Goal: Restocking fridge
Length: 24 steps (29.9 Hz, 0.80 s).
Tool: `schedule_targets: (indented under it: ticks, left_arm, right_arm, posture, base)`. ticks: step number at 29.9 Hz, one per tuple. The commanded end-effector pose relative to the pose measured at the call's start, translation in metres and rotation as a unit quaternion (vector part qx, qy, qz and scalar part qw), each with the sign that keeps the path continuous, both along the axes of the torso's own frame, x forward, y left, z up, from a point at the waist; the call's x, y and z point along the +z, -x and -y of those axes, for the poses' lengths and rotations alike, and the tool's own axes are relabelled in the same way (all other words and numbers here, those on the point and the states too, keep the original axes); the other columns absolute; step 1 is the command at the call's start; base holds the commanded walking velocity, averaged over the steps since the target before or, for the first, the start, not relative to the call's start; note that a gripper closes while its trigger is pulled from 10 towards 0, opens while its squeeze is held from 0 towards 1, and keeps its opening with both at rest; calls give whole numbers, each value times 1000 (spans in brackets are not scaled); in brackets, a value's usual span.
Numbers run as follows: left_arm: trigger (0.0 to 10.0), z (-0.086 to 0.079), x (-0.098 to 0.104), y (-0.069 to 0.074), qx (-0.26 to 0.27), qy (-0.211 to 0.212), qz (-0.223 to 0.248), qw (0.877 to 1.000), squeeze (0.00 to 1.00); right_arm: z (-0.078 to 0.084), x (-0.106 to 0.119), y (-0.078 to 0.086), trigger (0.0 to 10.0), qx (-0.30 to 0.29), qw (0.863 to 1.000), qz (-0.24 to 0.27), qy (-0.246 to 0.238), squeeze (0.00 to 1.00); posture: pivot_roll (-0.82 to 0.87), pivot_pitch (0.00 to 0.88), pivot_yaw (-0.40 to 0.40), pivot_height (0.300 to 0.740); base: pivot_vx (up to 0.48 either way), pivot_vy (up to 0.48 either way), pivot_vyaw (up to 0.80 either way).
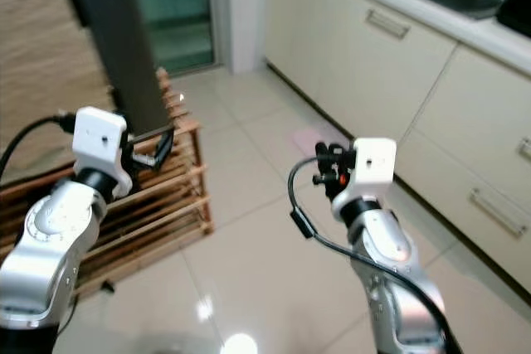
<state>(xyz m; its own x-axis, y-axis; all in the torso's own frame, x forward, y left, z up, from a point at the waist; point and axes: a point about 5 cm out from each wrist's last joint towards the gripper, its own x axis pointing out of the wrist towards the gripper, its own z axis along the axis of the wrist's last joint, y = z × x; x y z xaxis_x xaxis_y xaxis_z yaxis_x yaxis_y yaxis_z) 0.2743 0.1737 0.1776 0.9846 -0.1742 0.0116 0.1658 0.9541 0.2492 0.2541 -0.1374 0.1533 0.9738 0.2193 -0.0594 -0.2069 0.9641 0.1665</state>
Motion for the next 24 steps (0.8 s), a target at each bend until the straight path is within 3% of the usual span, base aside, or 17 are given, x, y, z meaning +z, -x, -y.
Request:
schedule_targets:
  ticks: [1, 13, 18, 24]
  left_arm:
    - [10000, 6, 2, 0, -12, 3, 3, 1000, 0]
    - [10000, 8, 4, -2, -18, 2, 7, 1000, 0]
    - [10000, 12, 5, -3, -27, 11, 9, 1000, 0]
    - [10000, 21, 10, 0, -50, 1, 18, 999, 0]
  right_arm:
    - [10, 2, 0, 10000, -19, 1000, 8, 10, 0]
    - [12, 1, 1, 10000, -26, 1000, 7, 8, 0]
    - [14, 1, 1, 10000, -30, 999, 9, 8, 0]
    - [16, 2, 3, 10000, -33, 999, 11, 11, 0]
  posture:
    - [47, 1, -19, 740]
    - [39, 0, -9, 740]
    - [34, 0, -5, 740]
    - [31, 0, -1, 740]
  base:
    - [0, 446, 0]
    - [0, 445, 0]
    - [0, 446, -353]
    - [0, -282, 0]
